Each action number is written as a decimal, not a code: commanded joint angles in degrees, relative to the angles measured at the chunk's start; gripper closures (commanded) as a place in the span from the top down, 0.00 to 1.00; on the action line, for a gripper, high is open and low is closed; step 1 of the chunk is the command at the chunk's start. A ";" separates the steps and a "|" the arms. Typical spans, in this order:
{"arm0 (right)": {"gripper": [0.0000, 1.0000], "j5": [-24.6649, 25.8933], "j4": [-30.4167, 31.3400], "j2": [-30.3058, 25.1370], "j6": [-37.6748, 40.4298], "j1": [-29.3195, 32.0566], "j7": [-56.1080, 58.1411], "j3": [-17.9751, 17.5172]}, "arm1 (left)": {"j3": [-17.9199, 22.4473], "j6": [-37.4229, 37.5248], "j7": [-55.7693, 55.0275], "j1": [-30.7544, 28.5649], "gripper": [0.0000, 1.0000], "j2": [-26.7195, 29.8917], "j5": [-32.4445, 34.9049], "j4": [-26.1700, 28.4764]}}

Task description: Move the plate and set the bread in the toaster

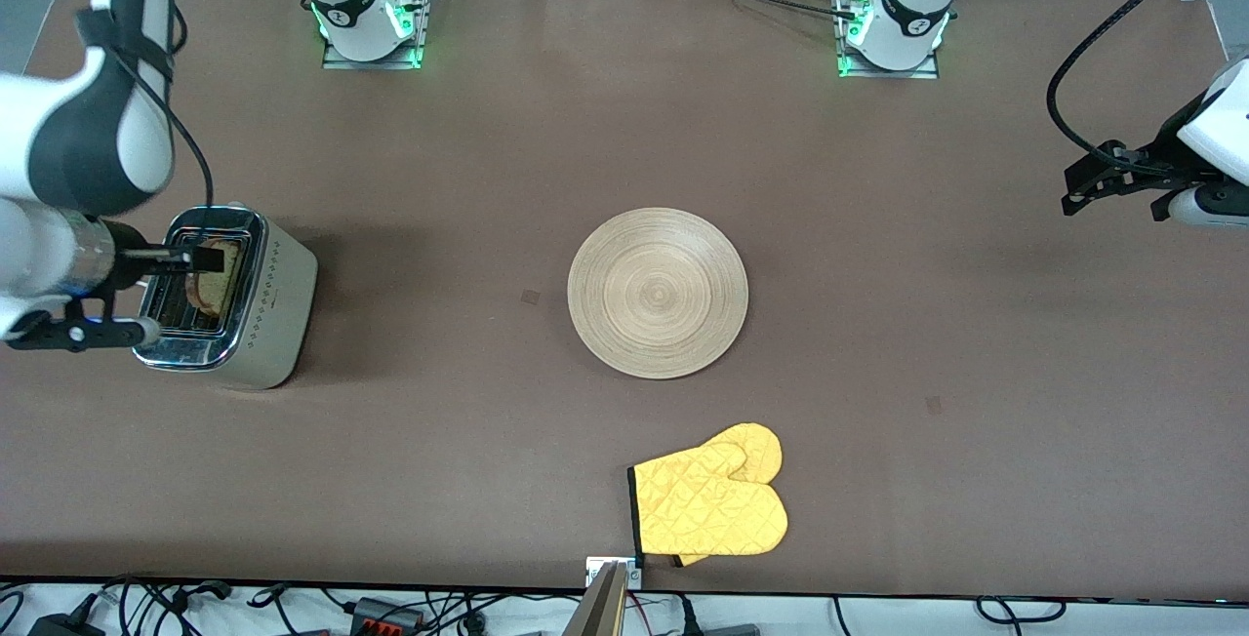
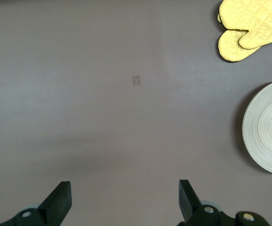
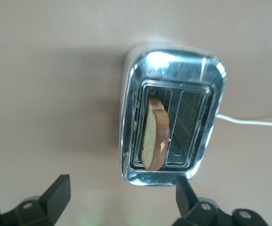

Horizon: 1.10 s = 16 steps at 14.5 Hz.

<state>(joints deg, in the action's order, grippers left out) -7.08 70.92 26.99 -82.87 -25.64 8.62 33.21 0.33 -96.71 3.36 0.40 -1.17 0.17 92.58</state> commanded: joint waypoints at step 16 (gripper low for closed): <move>1.00 -0.24 -5.44 -3.95 -1.07 21.47 -7.37 -22.96 | -0.42 0.65 0.07 0.13 1.00 -0.50 0.00 -1.44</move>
<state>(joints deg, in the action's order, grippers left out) -10.58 65.98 25.22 -83.74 -12.66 3.99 21.01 0.04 -96.71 3.36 0.44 -1.17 0.17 92.56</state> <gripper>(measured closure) 0.000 0.000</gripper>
